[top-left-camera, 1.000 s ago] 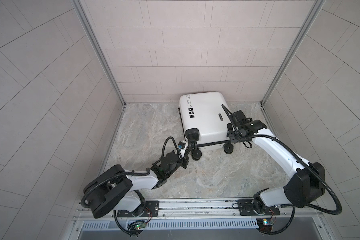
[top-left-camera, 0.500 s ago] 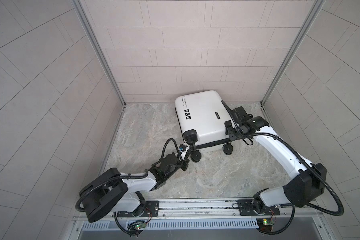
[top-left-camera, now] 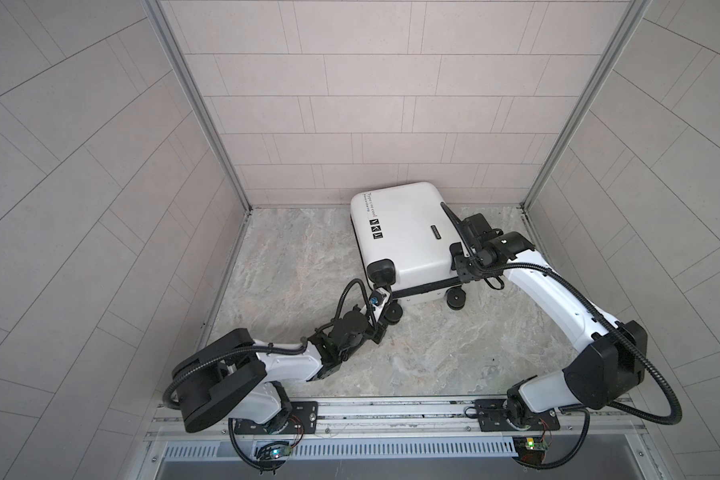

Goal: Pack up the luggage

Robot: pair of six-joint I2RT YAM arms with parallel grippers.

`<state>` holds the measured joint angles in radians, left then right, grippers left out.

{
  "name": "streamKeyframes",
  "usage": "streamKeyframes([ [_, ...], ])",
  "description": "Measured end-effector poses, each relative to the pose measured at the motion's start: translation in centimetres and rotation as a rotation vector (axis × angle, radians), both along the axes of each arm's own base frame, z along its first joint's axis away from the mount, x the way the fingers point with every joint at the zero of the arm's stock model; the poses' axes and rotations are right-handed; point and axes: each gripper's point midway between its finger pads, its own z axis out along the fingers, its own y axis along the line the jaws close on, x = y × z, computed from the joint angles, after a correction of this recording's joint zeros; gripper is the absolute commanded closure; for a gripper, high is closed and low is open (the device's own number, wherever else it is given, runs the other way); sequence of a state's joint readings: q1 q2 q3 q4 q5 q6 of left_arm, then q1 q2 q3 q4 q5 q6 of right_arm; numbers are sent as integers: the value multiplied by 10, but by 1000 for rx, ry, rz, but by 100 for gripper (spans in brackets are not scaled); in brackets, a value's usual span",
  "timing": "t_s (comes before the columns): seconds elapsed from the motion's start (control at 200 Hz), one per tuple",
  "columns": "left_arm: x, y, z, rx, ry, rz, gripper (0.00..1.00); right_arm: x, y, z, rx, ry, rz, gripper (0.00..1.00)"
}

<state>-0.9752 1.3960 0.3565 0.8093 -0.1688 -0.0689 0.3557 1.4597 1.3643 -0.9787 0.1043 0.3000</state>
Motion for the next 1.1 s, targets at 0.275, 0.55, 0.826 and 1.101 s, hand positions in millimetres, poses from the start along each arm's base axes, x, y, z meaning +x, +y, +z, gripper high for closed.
streamKeyframes([
  [0.275,2,-15,-1,1,-22,16,100,-2,0,0,-14,1,-8,100],
  [0.55,3,-25,-2,-22,-47,39,100,-5,-2,-8,-30,10,-16,100],
  [0.826,5,-40,-2,-43,-56,45,100,-5,-2,-10,-28,5,-20,100],
  [1.101,7,-54,0,-52,-60,44,100,-6,-2,-9,-24,3,-19,100],
])
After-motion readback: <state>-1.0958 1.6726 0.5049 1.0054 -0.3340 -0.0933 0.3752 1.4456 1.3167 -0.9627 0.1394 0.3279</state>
